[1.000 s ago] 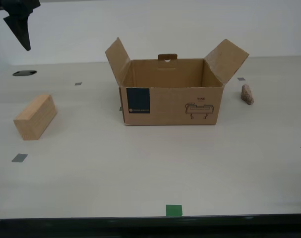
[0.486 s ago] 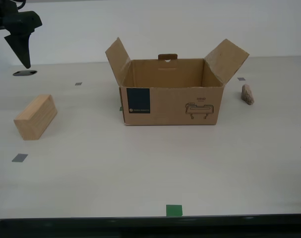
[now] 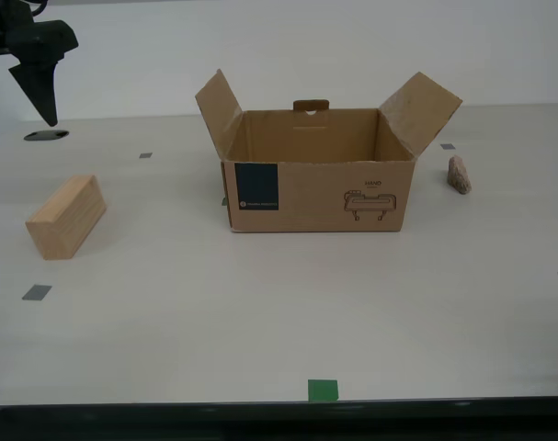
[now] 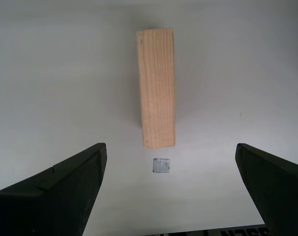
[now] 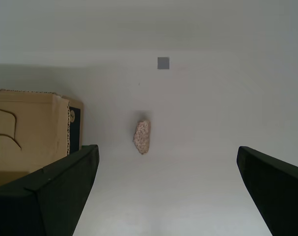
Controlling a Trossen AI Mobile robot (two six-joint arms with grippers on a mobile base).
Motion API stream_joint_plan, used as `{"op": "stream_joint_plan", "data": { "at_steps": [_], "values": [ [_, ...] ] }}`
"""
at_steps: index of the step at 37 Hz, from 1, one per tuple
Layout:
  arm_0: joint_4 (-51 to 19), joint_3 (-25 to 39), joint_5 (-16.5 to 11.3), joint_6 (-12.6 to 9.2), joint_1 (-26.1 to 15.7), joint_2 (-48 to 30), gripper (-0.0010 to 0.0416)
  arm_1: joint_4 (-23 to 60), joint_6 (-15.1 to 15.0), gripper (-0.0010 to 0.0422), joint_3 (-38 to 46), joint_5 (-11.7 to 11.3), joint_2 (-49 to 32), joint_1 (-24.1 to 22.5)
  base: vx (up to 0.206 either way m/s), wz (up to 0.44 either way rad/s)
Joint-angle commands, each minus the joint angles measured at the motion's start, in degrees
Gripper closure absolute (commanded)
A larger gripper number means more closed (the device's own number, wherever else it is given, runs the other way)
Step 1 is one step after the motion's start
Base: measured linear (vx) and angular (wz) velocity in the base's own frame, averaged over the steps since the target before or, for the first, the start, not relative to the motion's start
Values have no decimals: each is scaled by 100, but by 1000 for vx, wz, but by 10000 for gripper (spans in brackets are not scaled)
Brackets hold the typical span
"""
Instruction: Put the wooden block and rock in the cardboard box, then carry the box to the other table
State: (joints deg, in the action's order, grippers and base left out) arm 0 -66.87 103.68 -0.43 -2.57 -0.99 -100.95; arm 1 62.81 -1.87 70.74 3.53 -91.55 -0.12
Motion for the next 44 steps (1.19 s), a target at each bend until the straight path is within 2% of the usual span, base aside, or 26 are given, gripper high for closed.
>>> {"op": "stream_joint_plan", "data": {
  "at_steps": [1, 10, 16, 34, 44],
  "values": [
    [127, -254, -22, 22, 2, -4, 13, 2, -9, 53, 4, -7, 2, 0, 0, 0],
    [754, -1051, -76, 107, -4, -4, 12, -22, -9, 53, 4, -7, 2, 0, 0, 0],
    [1263, -1523, -702, 105, -7, -4, 12, -35, -9, 53, 4, -7, 2, 0, 0, 0],
    [2262, -2479, -713, 105, -13, -4, 23, -35, 17, 53, 4, -7, 2, 0, 0, 0],
    [2253, -2441, -772, 105, -13, -310, 19, -35, 37, 53, 0, -7, 2, 0, 0, 0]
  ]
}}
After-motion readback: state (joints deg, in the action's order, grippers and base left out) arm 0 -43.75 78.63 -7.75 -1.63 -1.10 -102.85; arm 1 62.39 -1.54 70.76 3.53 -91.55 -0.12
